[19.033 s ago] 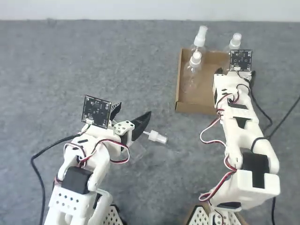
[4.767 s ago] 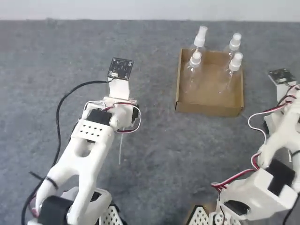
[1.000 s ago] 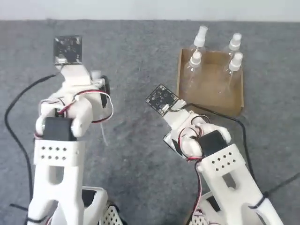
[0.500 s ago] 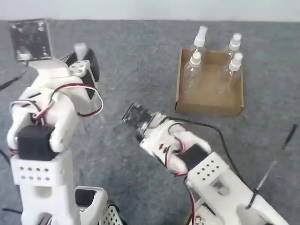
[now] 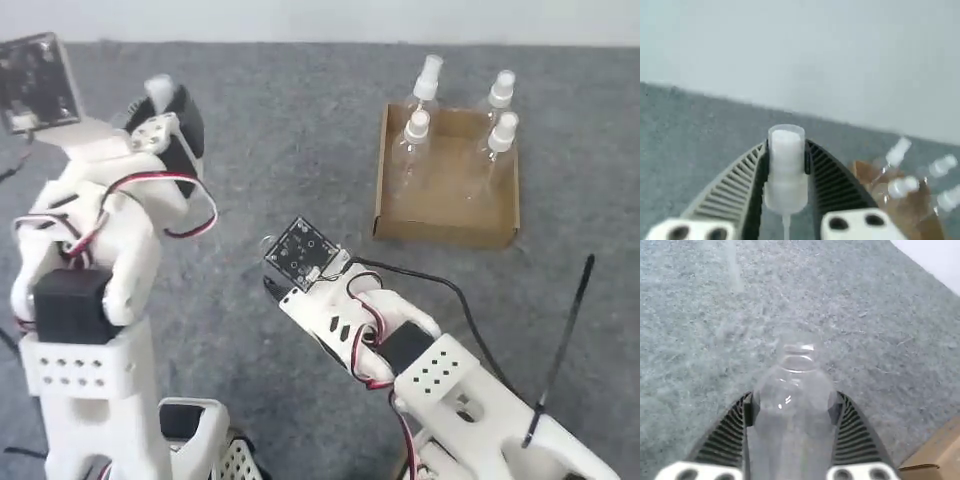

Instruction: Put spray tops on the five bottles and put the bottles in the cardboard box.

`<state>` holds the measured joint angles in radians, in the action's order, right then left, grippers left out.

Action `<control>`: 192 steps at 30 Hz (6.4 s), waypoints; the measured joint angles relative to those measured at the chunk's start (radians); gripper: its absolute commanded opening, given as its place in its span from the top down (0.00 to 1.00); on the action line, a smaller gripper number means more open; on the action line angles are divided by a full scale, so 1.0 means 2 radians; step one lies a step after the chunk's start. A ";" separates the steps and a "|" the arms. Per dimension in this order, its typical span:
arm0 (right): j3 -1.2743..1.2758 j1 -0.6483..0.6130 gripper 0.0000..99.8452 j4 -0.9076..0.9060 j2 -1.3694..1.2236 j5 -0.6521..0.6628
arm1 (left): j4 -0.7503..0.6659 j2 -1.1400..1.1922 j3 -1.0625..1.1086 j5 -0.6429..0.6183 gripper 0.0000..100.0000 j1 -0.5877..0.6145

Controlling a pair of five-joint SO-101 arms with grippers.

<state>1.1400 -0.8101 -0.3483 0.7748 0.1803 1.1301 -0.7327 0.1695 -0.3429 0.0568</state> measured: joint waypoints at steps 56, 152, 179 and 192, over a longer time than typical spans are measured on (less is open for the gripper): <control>0.122 -0.003 0.99 0.261 0.000 -0.003 | -0.074 -0.171 0.322 0.058 0.97 -0.087; -0.407 0.077 0.99 -0.303 -0.140 -0.091 | -0.164 -0.284 0.555 0.087 0.63 -0.128; -0.274 0.351 0.99 -0.207 -0.071 -0.022 | -0.180 -0.283 0.568 0.087 0.97 -0.126; -0.160 0.374 0.99 0.011 -0.089 -0.022 | -0.219 -0.283 0.591 0.087 0.99 -0.125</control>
<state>0.8209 -0.0614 -0.3268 0.5969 0.1358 0.6912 -1.2988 1.3510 -0.1680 -0.1933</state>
